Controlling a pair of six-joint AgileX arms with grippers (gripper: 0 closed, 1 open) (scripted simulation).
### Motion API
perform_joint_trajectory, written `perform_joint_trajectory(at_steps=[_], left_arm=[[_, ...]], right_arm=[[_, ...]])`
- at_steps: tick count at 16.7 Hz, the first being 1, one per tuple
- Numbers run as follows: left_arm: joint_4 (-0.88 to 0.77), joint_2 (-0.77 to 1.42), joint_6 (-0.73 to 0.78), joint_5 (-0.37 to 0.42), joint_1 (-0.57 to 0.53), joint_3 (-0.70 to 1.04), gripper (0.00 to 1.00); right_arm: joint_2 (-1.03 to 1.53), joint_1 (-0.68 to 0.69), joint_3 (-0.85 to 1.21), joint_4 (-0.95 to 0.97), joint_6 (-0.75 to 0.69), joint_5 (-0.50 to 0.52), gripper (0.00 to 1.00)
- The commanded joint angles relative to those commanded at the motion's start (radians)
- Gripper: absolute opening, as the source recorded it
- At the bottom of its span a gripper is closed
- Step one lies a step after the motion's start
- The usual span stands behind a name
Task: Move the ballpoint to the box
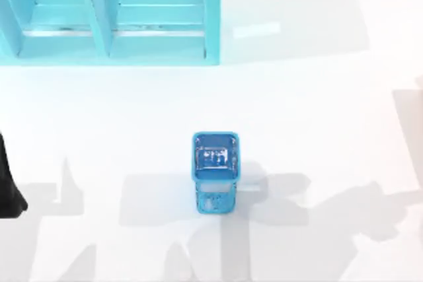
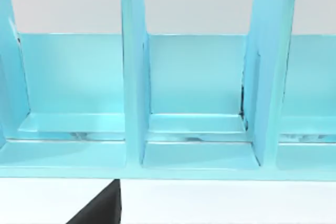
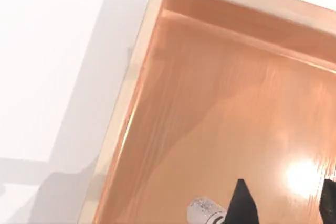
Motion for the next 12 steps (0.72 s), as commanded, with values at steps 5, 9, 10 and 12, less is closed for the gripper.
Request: perform_joint_trajectory(at_steps=[5, 9, 10, 12], left_arm=[[0.000, 0.000, 0.000, 0.000, 0.000, 0.000, 1.00], [0.000, 0.000, 0.000, 0.000, 0.000, 0.000, 1.00], [0.000, 0.000, 0.000, 0.000, 0.000, 0.000, 1.00], [0.000, 0.000, 0.000, 0.000, 0.000, 0.000, 1.00]], right_arm=[[-0.004, -0.035, 0.019, -0.035, -0.025, 0.021, 0.00], [-0.004, -0.025, -0.025, 0.007, -0.014, 0.026, 0.00], [-0.004, -0.022, -0.056, 0.040, -0.012, 0.028, 0.00], [-0.004, -0.015, -0.134, 0.132, -0.008, 0.029, 0.00]])
